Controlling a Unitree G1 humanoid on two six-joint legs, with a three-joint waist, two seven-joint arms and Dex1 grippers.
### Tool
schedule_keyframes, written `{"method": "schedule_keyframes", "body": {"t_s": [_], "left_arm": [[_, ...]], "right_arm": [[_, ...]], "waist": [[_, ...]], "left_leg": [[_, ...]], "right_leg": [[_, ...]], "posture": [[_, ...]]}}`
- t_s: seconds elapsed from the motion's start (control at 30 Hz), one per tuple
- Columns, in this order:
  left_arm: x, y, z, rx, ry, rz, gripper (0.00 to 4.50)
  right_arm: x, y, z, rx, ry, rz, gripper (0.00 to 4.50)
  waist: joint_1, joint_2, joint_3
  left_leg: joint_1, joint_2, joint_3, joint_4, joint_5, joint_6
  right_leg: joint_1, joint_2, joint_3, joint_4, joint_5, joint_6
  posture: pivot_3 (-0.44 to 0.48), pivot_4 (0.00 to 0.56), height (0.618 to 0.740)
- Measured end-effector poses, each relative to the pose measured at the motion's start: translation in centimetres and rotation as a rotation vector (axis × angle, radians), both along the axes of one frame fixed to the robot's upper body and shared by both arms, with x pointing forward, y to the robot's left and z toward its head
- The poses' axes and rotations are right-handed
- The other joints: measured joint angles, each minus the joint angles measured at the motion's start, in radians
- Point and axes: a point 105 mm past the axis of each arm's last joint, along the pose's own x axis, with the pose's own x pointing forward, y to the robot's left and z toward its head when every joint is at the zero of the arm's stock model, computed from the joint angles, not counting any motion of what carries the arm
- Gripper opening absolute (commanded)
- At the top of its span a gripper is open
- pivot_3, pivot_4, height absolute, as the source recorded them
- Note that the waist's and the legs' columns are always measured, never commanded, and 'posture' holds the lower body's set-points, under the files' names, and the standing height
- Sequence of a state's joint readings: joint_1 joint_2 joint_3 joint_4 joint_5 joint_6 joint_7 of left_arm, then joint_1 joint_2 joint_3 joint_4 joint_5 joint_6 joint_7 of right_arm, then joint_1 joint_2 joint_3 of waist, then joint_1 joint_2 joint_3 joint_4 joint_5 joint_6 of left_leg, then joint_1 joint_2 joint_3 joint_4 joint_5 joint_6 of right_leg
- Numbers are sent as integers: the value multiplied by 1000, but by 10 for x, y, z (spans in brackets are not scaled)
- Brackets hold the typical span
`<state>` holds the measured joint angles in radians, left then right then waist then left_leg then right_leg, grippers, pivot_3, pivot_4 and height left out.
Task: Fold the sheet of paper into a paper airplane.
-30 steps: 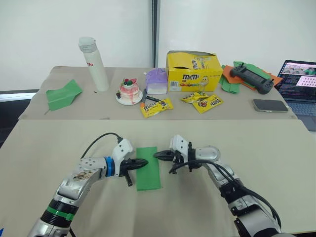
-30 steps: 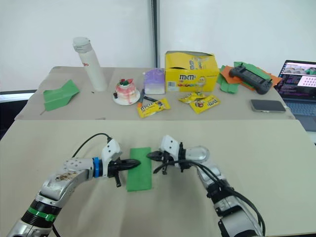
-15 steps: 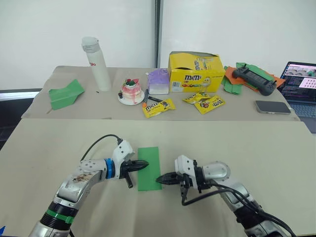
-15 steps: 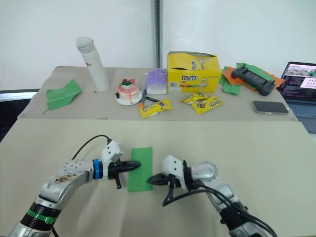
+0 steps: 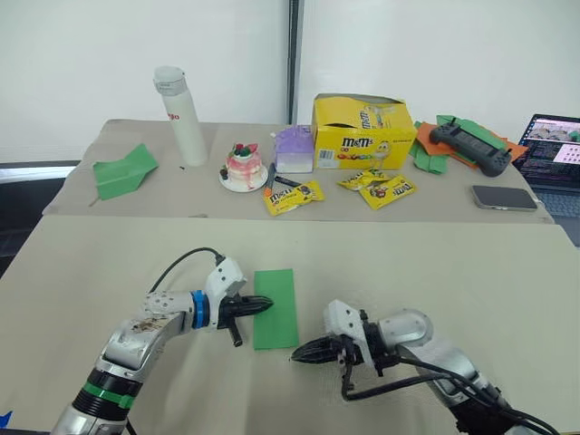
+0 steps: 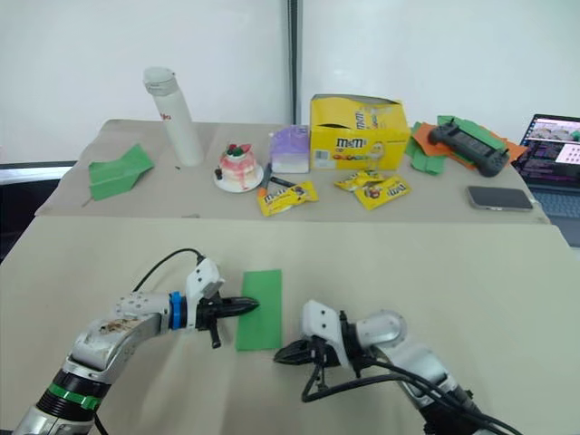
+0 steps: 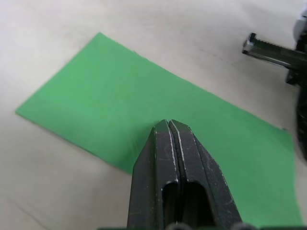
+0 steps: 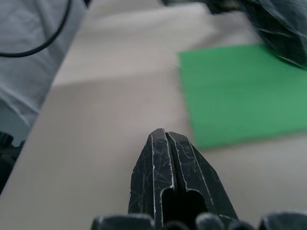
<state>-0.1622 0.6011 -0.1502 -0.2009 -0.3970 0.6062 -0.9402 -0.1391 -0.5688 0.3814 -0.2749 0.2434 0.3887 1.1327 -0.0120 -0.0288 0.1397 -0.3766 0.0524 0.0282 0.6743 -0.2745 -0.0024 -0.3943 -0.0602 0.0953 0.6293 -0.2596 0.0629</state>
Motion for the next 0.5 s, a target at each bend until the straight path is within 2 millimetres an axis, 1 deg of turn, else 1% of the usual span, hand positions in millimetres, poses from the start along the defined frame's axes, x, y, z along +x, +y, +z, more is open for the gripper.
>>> {"method": "schedule_keyframes", "body": {"t_s": [0.1,0.17,0.23,0.33,0.4,0.5], "left_arm": [[3,10,9,-22,-21,24,22],[5,15,18,-40,-52,36,22],[4,19,24,-41,-70,32,22],[0,30,23,17,-66,17,22],[1,34,22,57,-81,13,22],[3,36,16,106,-93,2,22]], "right_arm": [[17,-14,15,7,-24,-102,0],[29,-19,24,15,-65,-162,0],[34,-22,29,10,-91,-183,0],[40,-30,27,-22,-104,-219,0],[49,-38,28,-37,-118,-258,0],[58,-49,33,-69,-160,-298,0]], "waist": [[-1,-1,1],[-3,-1,1],[-2,-1,1],[-2,-1,2],[-1,-1,2],[4,-1,3]], "left_leg": [[-9,0,-1,2,0,0],[-10,0,-1,1,0,0],[-11,0,-1,1,0,0],[-12,0,-1,1,0,0],[-12,-1,-1,2,0,0],[-12,-1,-1,2,0,0]], "right_leg": [[-9,0,0,3,0,0],[-11,0,0,3,0,0],[-11,0,0,2,0,0],[-11,0,0,1,0,0],[-11,-1,0,1,0,0],[-11,0,0,1,0,0]], "posture": [[0,150,740],[0,150,740],[0,150,740],[0,150,740],[0,150,740],[0,150,740]]}}
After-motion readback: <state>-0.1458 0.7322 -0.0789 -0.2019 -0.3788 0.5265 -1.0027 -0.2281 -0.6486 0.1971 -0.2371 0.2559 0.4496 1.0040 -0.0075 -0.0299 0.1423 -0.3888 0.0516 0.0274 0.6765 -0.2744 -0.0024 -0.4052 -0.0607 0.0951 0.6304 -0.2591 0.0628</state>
